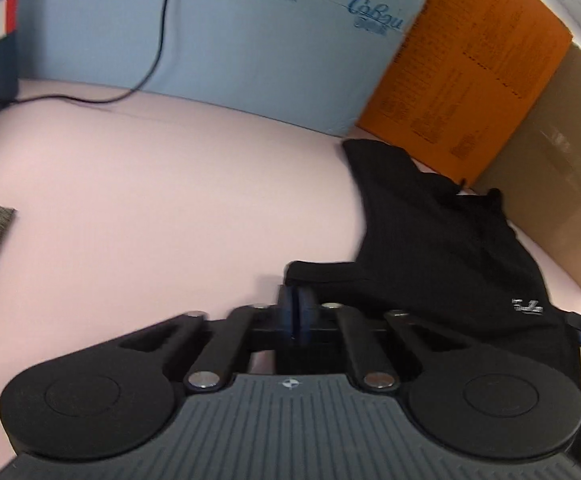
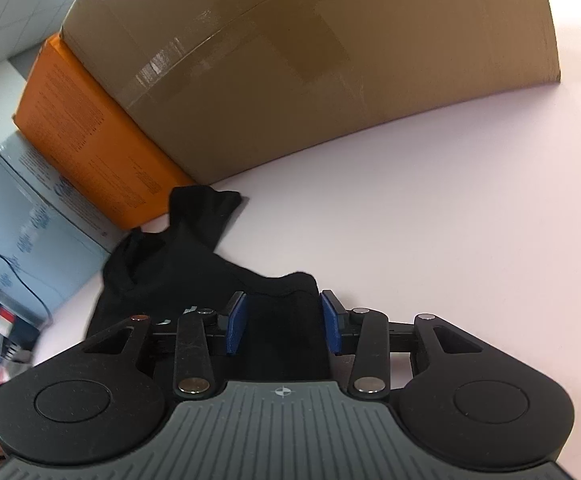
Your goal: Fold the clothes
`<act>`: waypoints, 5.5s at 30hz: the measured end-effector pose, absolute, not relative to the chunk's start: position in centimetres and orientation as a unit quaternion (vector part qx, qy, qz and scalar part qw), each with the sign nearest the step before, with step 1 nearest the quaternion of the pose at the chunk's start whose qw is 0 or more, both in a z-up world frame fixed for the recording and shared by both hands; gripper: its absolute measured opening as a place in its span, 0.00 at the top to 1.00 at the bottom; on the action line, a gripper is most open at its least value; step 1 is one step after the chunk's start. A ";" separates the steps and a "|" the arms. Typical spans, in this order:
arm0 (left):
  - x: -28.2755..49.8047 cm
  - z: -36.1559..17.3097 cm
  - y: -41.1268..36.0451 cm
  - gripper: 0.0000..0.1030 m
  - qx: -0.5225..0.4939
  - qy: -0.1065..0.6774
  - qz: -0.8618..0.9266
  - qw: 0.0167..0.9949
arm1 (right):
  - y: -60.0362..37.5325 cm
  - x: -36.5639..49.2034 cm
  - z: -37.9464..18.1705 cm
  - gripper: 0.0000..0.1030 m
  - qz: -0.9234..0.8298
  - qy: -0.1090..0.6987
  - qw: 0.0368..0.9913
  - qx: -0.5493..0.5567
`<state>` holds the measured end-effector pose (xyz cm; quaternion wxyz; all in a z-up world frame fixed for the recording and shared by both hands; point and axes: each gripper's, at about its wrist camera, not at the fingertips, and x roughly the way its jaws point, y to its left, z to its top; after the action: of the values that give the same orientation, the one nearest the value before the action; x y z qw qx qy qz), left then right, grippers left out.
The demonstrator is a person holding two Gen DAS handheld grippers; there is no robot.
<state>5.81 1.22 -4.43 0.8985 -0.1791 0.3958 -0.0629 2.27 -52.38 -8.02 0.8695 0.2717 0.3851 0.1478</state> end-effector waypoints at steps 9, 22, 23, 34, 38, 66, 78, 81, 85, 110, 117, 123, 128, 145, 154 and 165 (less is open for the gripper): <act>2.8 -2.6 3.8 0.98 -0.135 0.429 -0.064 0.891 | -51.0 0.7 -8.2 0.94 0.179 0.443 0.830 0.289; 11.2 3.3 2.1 0.84 -0.025 0.320 -0.083 0.943 | -48.6 10.5 -0.9 0.62 0.217 0.363 0.894 0.148; 12.7 2.8 1.1 0.78 -0.025 0.312 -0.086 0.946 | -48.2 11.9 -1.2 0.62 0.218 0.361 0.896 0.137; 21.3 -3.7 -4.3 0.55 -0.063 0.350 -0.092 0.930 | -43.7 18.3 -8.2 0.59 0.241 0.386 0.882 0.119; 21.8 -3.9 -5.1 0.96 -0.070 0.335 -0.113 0.933 | -42.2 18.1 -6.6 0.97 0.252 0.346 0.902 0.057; 23.6 -4.5 -10.1 0.48 0.036 0.368 -0.125 0.921 | -36.5 23.0 -6.7 0.64 0.257 0.363 0.895 -0.026; 21.7 -3.1 -9.6 0.30 0.029 0.384 -0.063 0.921 | -37.8 17.2 -5.2 0.37 0.263 0.336 0.903 0.043; 19.7 -2.0 -8.9 0.25 0.023 0.389 -0.042 0.920 | -38.9 12.1 -4.0 0.30 0.271 0.327 0.903 0.067; 16.8 -1.0 -8.3 0.22 0.014 0.399 -0.027 0.917 | -40.0 3.8 -3.9 0.23 0.278 0.351 0.891 0.079; -15.7 -2.2 7.3 0.20 -0.173 0.405 0.006 0.898 | -51.3 -23.1 -1.9 0.11 0.259 0.382 0.879 0.118; -18.9 -3.4 0.9 0.20 -0.136 0.419 -0.113 0.891 | -44.4 -25.8 -2.6 0.11 0.401 0.344 0.846 -0.078; -18.4 -4.2 -3.9 0.20 -0.080 0.402 -0.160 0.898 | -42.8 -24.1 -5.4 0.86 0.405 0.374 0.830 -0.088; -17.9 -3.7 -4.5 0.20 -0.089 0.376 -0.161 0.908 | -43.8 -19.7 -4.7 0.90 0.434 0.411 0.801 0.041; -16.6 -3.7 -3.7 0.19 -0.095 0.388 -0.154 0.904 | -52.2 -11.3 -6.8 0.40 0.270 0.366 0.773 0.442; -12.0 -4.9 -6.2 0.54 -0.038 0.376 -0.129 0.917 | -53.6 -18.5 -1.9 0.18 0.284 0.474 0.834 -0.014; -4.7 1.4 -3.5 0.31 -0.092 0.290 -0.047 0.951 | -57.0 -23.3 -2.1 0.16 0.142 0.469 0.860 -0.143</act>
<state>-4.74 -3.49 1.44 0.9515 -0.0916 0.2900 -0.0468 -23.25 -56.95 -2.09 0.8600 -0.1434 0.4688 0.1415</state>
